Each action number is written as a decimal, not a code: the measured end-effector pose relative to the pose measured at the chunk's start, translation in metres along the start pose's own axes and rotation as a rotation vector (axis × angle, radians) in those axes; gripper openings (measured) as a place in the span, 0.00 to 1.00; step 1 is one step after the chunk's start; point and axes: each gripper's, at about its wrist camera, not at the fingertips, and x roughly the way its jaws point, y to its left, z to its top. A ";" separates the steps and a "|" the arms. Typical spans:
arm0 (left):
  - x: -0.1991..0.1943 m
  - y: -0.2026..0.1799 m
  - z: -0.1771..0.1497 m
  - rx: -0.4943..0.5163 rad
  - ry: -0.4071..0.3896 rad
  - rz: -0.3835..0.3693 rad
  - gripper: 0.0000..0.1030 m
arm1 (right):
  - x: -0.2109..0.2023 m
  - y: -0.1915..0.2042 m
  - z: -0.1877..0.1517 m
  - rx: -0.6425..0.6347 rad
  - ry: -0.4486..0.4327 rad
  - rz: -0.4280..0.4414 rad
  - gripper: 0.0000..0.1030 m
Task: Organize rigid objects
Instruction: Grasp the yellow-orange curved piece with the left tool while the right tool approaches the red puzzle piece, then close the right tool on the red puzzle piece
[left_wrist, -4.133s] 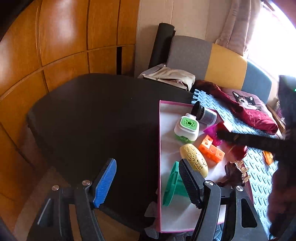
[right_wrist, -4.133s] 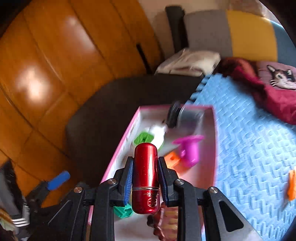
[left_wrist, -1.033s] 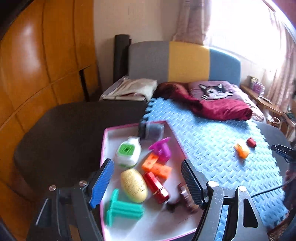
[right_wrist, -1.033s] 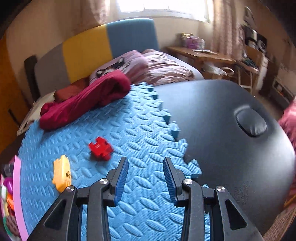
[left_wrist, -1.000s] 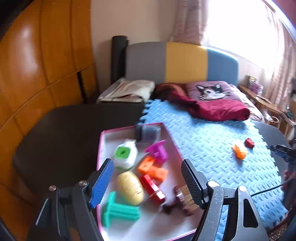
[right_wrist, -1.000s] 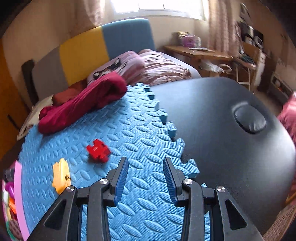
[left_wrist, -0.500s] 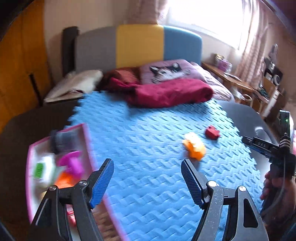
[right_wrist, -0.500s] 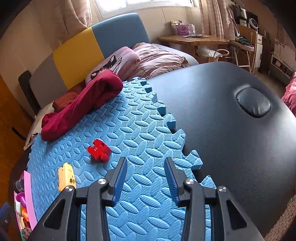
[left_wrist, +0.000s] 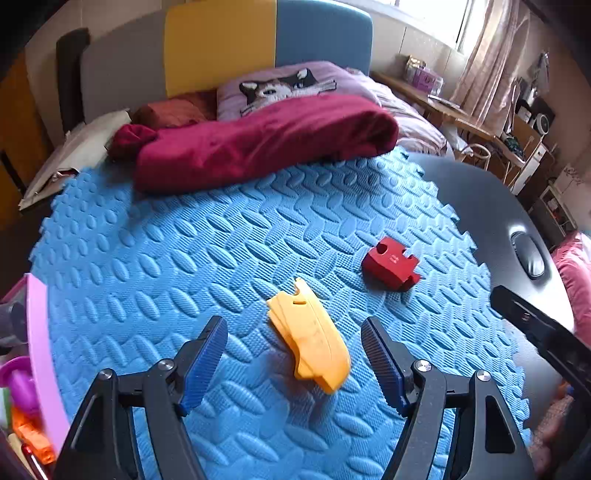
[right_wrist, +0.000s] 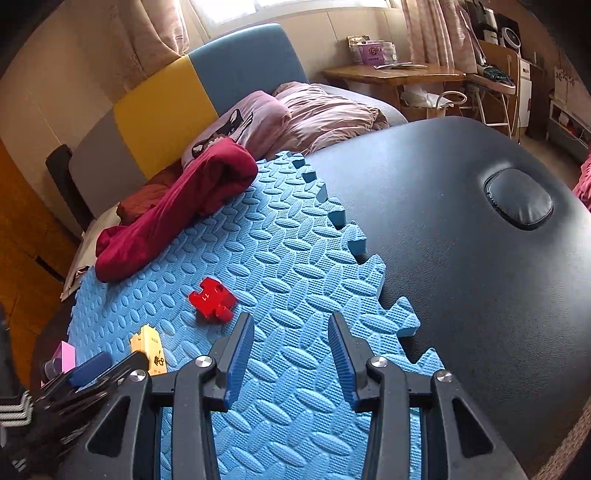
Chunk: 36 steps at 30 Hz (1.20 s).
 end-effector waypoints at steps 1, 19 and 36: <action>0.009 0.000 -0.002 0.003 0.022 -0.002 0.62 | 0.001 0.000 0.000 -0.001 0.004 0.002 0.41; -0.036 0.035 -0.093 0.034 -0.155 0.025 0.28 | 0.013 0.016 -0.009 -0.084 0.072 0.025 0.41; -0.039 0.037 -0.095 0.020 -0.164 0.007 0.29 | 0.074 0.106 0.018 -0.556 0.105 0.042 0.65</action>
